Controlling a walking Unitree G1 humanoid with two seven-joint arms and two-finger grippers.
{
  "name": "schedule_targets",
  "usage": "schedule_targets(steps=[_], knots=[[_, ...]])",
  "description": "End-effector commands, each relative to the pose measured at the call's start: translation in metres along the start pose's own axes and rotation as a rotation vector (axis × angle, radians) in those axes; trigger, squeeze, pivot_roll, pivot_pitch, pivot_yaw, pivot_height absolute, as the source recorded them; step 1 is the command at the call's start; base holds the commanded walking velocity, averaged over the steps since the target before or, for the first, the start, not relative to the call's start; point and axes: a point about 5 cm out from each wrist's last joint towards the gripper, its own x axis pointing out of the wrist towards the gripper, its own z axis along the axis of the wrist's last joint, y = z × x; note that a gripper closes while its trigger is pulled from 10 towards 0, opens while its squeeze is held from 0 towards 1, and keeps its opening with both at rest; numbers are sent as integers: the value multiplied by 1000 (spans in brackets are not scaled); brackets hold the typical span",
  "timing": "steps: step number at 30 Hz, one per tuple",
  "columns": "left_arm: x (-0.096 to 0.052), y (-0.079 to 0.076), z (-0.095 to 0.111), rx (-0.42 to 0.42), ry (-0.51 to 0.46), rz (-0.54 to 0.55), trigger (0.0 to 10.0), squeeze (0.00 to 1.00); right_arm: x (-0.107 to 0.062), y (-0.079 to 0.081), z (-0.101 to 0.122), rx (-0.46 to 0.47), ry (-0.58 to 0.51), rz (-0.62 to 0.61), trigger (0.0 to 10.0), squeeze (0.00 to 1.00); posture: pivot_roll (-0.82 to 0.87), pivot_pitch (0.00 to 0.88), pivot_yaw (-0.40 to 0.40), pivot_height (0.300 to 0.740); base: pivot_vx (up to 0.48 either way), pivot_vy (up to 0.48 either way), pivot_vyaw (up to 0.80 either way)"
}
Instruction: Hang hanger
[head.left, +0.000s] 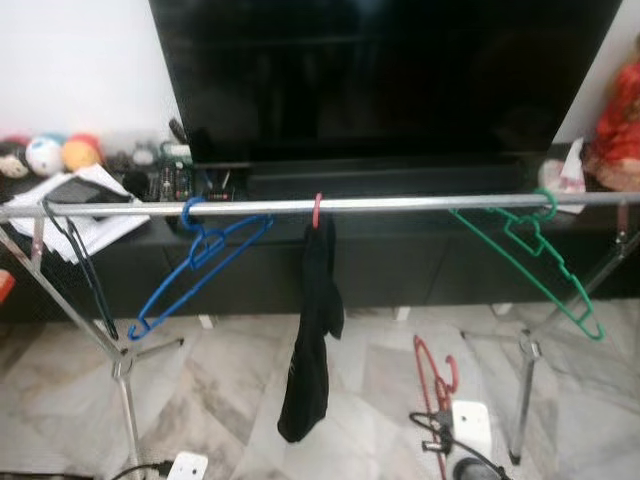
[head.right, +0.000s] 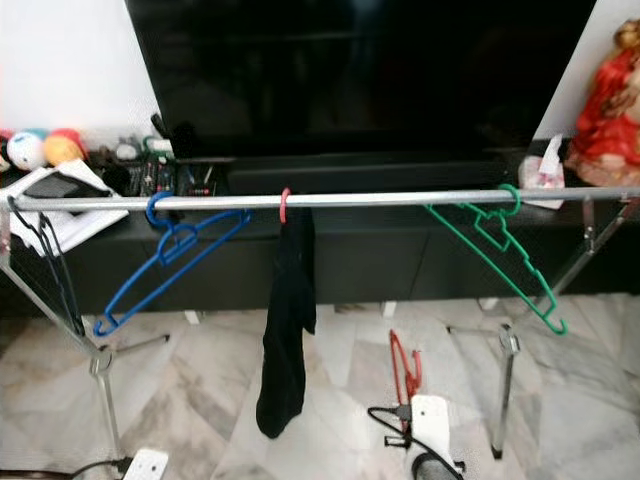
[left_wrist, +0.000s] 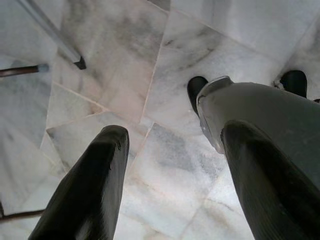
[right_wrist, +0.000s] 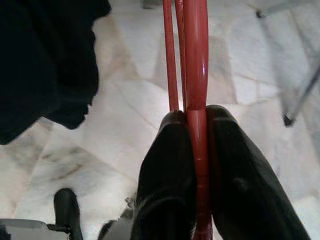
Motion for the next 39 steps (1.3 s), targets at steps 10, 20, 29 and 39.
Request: schedule_targets(steps=[10, 20, 29, 39], knots=[[0, 3, 4, -6, -20, 17, 10000, 0, 15, -4, 106, 15, -372, 46, 10000, 0, -92, 0, -7, 727, 0, 0, 0], [0, 2, 6, -2, -27, 9, 10000, 0, 13, 2, 117, -7, -437, 74, 10000, 0, -95, 0, -9, 727, 0, 0, 0], [1, 2, 7, -7, -28, 5, 10000, 0, 13, 7, 119, -7, -449, 75, 10000, 0, -91, 0, -8, 727, 0, 0, 0], [1, 1, 7, -8, -27, 0, 10000, 0, 13, 10, 121, 2, -456, 68, 10000, 0, -90, 0, -8, 727, 160, 0, 0]])
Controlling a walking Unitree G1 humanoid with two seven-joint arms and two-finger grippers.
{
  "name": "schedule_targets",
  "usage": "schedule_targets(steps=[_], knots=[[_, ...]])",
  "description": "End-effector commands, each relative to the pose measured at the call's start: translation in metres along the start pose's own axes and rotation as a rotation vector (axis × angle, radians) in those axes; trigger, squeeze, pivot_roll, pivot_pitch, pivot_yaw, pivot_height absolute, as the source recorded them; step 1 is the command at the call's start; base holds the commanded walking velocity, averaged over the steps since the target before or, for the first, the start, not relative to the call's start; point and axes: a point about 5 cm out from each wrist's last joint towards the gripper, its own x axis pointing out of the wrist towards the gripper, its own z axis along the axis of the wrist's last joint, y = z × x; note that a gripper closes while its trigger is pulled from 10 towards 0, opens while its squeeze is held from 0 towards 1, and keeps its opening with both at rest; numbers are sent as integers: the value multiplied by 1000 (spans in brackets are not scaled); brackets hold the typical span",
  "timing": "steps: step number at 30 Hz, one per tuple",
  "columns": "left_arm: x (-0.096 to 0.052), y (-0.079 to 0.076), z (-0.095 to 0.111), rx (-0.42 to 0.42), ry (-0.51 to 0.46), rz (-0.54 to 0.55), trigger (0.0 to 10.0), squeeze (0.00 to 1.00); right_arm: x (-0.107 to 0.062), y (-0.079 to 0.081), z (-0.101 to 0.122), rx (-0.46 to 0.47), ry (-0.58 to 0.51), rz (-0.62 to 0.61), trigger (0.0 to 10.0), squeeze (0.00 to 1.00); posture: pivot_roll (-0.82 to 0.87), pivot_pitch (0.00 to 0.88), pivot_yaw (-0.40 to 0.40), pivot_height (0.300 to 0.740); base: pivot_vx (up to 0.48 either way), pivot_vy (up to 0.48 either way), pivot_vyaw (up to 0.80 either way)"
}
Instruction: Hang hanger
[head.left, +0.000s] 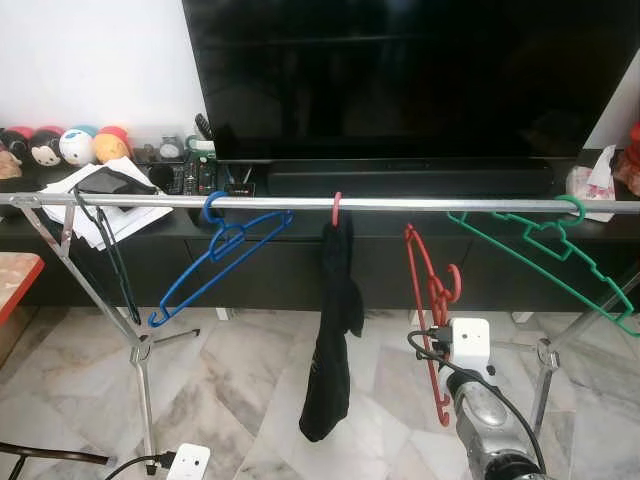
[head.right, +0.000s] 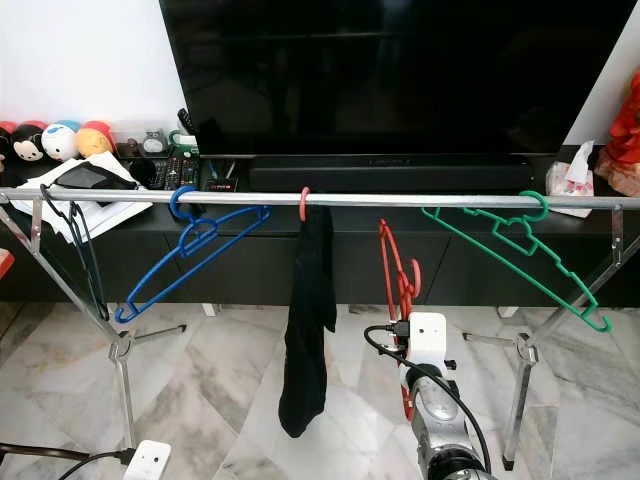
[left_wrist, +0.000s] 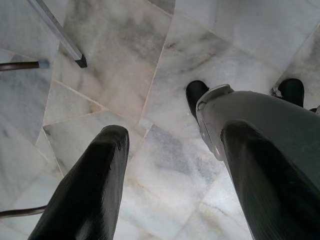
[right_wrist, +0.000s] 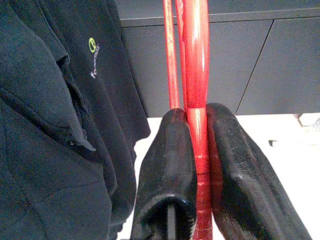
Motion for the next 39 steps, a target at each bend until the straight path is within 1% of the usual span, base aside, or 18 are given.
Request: schedule_targets(steps=[1, 10, 12, 13, 15, 23, 28, 29, 32, 35, 39], knots=[[0, 0, 0, 0, 0, -3, 10000, 0, 3, 2, 8, 7, -34, 0, 10000, 0, -90, 0, -8, 727, 292, 0, 0], [0, -1, 1, -1, -2, -18, 10000, 0, 4, 2, 7, 31, -23, -24, 10000, 0, -89, 0, -9, 727, 328, 0, 0], [0, -2, 1, 14, -3, -28, 10000, 0, 4, 1, 7, 32, -20, -33, 10000, 0, -86, 0, -10, 727, 319, 0, 0], [0, -3, 1, -6, -2, -36, 10000, 0, 4, 1, 7, 33, -19, -39, 10000, 0, -86, 0, -10, 727, 0, 0, 0], [0, -3, 2, -12, -6, -38, 10000, 0, 4, 1, 7, 34, -19, -41, 10000, 0, -86, 0, -10, 727, 0, 0, 0], [0, -3, 2, -7, -12, -30, 10000, 0, 3, 0, 6, 53, -21, -86, 10000, 0, -88, 0, -9, 727, 0, 0, 0], [0, -2, 2, -7, -12, -28, 10000, 0, 2, -3, 6, 83, -31, -144, 10000, 0, -87, 0, -7, 727, 0, 0, 0], [0, -1, 2, -7, -12, -26, 10000, 0, 3, -6, 8, 90, -39, -168, 10000, 0, -87, 0, -7, 727, 0, 0, 0], [0, -1, 2, -7, -12, -25, 10000, 0, 5, -9, 15, 88, -67, -183, 10000, 0, -88, 0, -4, 727, 0, 0, 0], [0, 0, 3, -6, -12, -24, 10000, 0, 8, -8, 23, 68, -97, -173, 10000, 0, -90, 0, -2, 727, 0, 0, 0], [0, 0, 3, -3, -14, -24, 10000, 0, 12, -7, 31, 65, -120, -169, 10000, 0, -90, 0, -1, 727, 0, 0, 0]])
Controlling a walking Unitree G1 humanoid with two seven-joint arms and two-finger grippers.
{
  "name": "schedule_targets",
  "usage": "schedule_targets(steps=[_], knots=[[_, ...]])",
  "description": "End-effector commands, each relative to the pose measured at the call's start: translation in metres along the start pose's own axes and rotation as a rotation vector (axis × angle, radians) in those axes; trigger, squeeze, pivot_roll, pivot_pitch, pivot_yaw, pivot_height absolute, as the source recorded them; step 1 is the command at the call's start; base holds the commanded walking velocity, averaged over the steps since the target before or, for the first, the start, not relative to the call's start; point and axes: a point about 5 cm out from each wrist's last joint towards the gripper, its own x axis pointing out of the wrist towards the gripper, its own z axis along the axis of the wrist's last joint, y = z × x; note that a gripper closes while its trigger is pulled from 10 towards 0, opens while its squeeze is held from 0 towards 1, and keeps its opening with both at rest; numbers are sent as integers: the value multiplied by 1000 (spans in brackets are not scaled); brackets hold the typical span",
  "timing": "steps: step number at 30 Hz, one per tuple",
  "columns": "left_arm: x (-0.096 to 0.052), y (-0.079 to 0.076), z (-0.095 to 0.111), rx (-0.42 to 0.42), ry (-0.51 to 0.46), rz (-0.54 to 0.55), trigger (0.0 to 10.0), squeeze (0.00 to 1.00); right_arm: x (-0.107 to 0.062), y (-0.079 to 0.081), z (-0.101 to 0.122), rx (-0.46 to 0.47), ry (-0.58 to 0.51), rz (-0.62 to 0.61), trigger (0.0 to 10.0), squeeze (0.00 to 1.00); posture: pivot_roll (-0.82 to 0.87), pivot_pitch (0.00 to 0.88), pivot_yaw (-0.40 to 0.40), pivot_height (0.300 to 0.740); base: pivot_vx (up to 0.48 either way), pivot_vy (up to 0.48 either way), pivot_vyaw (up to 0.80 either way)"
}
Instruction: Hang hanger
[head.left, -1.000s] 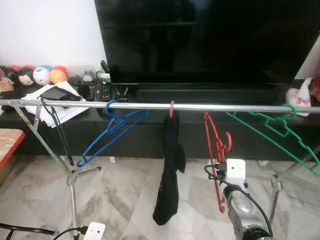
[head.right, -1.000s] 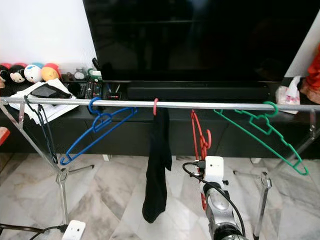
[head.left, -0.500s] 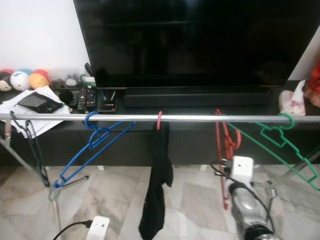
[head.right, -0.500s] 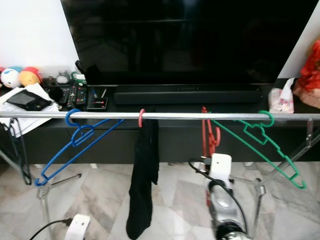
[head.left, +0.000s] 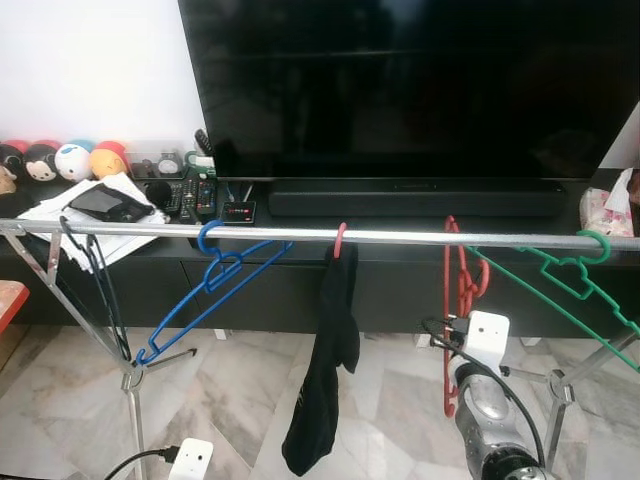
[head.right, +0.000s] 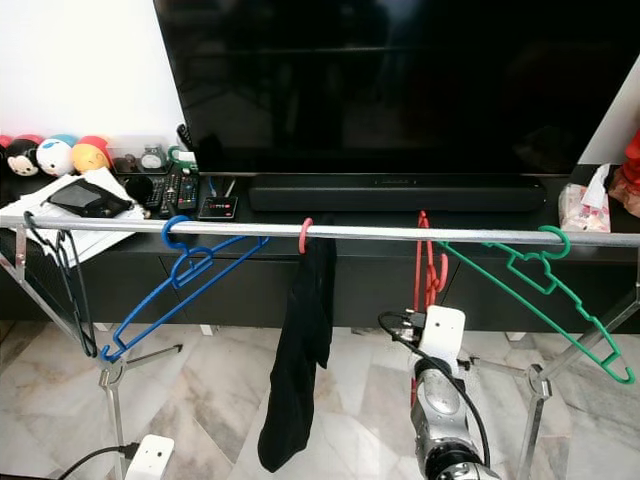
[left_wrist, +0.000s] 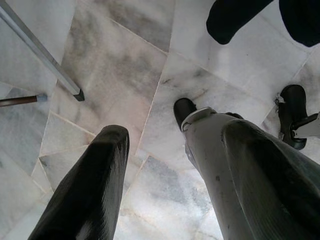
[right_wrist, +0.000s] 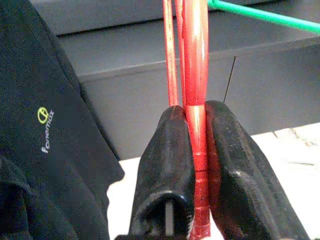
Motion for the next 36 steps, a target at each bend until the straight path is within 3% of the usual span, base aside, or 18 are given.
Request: schedule_targets(steps=[1, 21, 28, 36], knots=[[-1, 3, -4, 1, 19, 7, 10000, 0, 7, 3, 16, -8, -57, 5, 10000, 0, -90, 0, -1, 727, 0, 0, 0], [0, 3, -2, 6, 17, 8, 10000, 0, 24, 12, 46, -48, -72, 91, 10000, 0, -86, 0, -1, 727, 0, 0, 0], [0, 4, -2, 6, 18, 5, 10000, 0, 27, 16, 38, -160, 55, 123, 10000, 0, -86, 0, 0, 727, 0, 0, 0], [0, 2, -2, 6, 19, -1, 10000, 0, 24, 16, 25, -185, 154, 116, 10000, 0, -86, 0, 0, 727, 0, 0, 0]])
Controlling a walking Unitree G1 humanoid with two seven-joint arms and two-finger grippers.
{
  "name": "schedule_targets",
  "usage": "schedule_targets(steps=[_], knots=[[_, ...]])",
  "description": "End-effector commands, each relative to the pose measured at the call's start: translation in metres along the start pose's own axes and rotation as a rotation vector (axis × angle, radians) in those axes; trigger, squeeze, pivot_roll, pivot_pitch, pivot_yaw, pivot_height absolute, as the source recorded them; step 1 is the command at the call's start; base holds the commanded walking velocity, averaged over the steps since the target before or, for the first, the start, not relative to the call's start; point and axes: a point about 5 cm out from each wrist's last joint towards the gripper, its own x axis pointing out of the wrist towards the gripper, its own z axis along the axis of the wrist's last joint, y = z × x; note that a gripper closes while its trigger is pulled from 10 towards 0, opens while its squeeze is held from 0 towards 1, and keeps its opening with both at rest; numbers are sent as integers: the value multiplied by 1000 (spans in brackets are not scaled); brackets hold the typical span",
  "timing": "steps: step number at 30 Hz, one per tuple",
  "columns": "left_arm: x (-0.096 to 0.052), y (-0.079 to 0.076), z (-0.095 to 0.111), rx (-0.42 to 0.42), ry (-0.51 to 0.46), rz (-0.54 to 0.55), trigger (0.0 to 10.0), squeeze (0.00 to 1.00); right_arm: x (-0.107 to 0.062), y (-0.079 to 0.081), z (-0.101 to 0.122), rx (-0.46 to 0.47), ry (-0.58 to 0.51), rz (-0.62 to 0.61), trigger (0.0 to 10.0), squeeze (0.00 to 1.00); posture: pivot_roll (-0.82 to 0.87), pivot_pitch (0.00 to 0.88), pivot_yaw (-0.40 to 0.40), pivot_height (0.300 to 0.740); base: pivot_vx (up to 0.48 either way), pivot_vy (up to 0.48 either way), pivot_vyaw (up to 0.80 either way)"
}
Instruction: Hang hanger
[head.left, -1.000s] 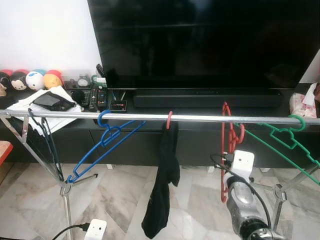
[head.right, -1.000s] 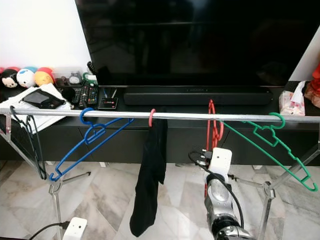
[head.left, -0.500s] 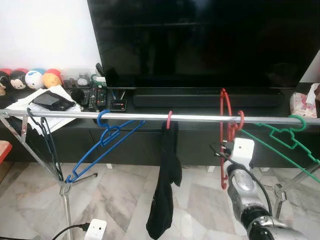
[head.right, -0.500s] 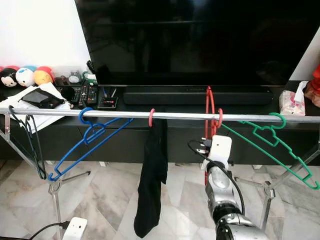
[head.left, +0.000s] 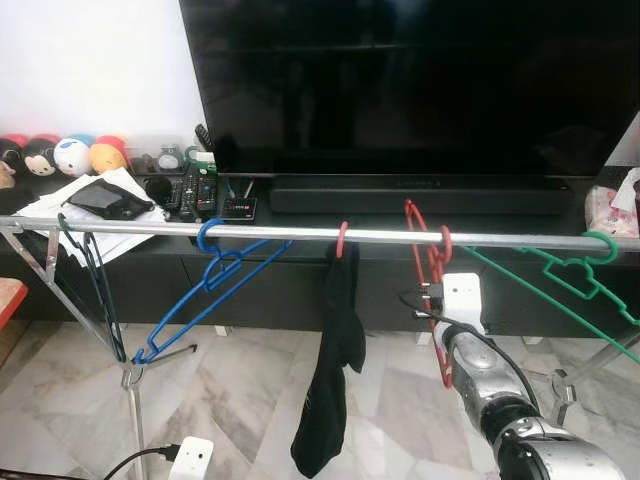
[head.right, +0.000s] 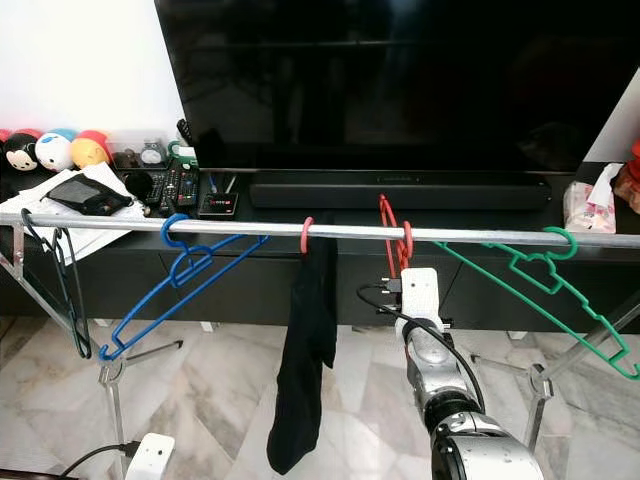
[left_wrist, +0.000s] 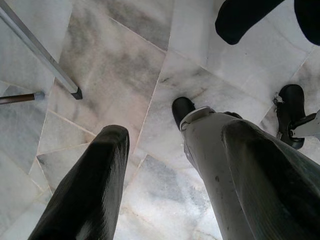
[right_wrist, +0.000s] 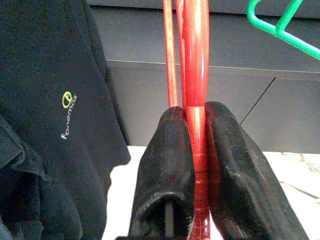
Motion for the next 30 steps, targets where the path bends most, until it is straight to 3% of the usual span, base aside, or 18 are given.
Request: schedule_targets(steps=[1, 4, 5, 6, 7, 12, 13, 21, 30], knots=[[-1, 2, -4, 4, 23, 3, 10000, 0, -1, 0, -9, -1, 58, -3, 10000, 0, -88, 0, -1, 727, 0, 0, 0], [-1, 1, -4, 5, 23, 2, 10000, 0, -2, -1, -12, 7, 72, -12, 10000, 0, -88, 0, -1, 727, 0, 0, 0], [0, 1, -4, 5, 23, 2, 10000, 0, -2, -1, -12, 25, 66, -12, 10000, 78, -88, 0, -1, 727, 0, 0, 0], [0, 1, -4, 6, 23, 2, 10000, 0, -2, -1, -11, 37, 61, -13, 10000, 78, -88, 0, -1, 727, 0, 0, 0], [0, 1, -4, 6, 24, 2, 10000, 0, -2, -2, -10, 50, 41, -16, 10000, 945, -86, 0, 0, 727, 0, 0, 0], [0, 1, -4, 7, 25, 3, 10000, 0, -2, -2, -5, 62, -1, -22, 10000, 953, -86, 0, 0, 727, 0, 0, 0], [0, 1, -4, 8, 26, 2, 10000, 0, -3, -3, -4, 64, -16, -30, 10000, 1000, -86, 0, 0, 727, 0, 0, 0], [-1, 1, -6, 10, 30, 0, 10000, 0, -6, 0, -7, 74, -52, -25, 10000, 1000, -88, 0, 0, 727, 0, 0, 0], [-1, 1, -8, 14, 35, -2, 10000, 0, -13, -4, -4, 124, -177, -35, 10000, 1000, -92, 0, -1, 727, 0, 0, 0]])
